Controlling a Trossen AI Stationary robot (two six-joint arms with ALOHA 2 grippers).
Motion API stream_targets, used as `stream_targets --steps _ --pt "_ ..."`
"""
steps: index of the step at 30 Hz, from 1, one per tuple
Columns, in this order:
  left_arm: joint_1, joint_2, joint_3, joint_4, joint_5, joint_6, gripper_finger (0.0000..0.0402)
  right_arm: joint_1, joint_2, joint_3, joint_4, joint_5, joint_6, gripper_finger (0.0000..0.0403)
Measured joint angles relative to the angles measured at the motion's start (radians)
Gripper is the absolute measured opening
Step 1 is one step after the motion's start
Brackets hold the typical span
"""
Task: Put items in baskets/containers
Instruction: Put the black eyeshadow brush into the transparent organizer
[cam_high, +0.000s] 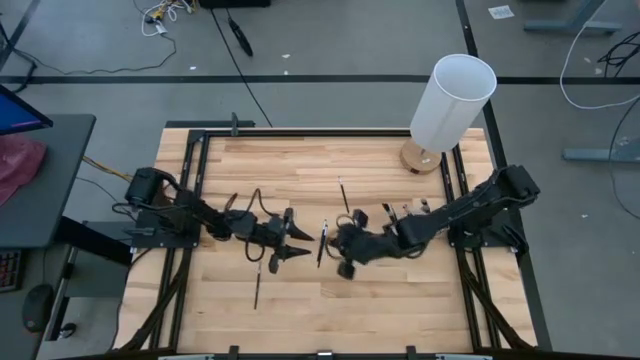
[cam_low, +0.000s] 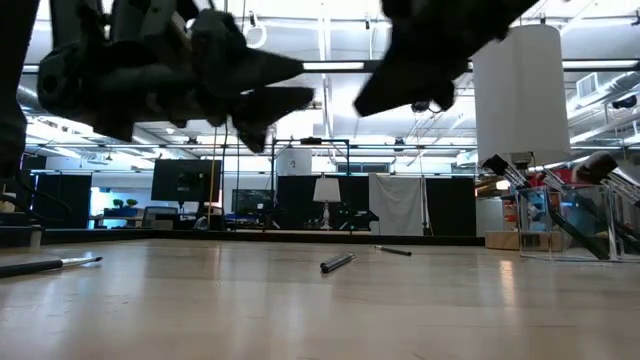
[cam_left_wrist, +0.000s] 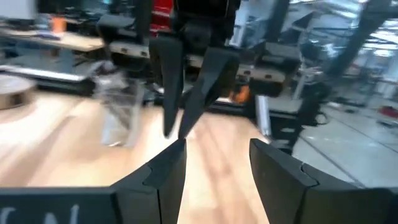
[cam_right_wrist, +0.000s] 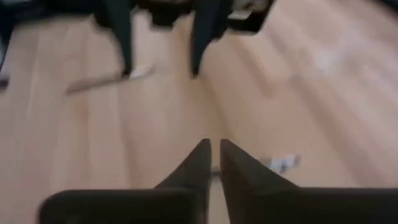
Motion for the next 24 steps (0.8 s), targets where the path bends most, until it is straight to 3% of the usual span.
stream_targets --steps 6,11,17,24 --pt "0.017 -0.157 -0.156 -0.053 -0.166 -0.019 0.0179 -0.17 0.094 0.006 0.116 0.009 -0.041 0.0117" --pt "0.019 -0.202 -0.242 -0.055 -0.294 -0.087 0.0179 -0.315 0.156 0.033 0.101 0.063 0.024 0.0168" --pt "0.019 -0.197 -0.255 -0.057 -0.301 -0.106 0.0179 -0.439 0.18 0.033 -0.046 0.082 0.192 0.019" --pt "0.019 -0.197 -0.24 -0.07 -0.302 -0.105 0.0179 -0.485 0.247 0.034 -0.068 0.036 0.196 0.0181"
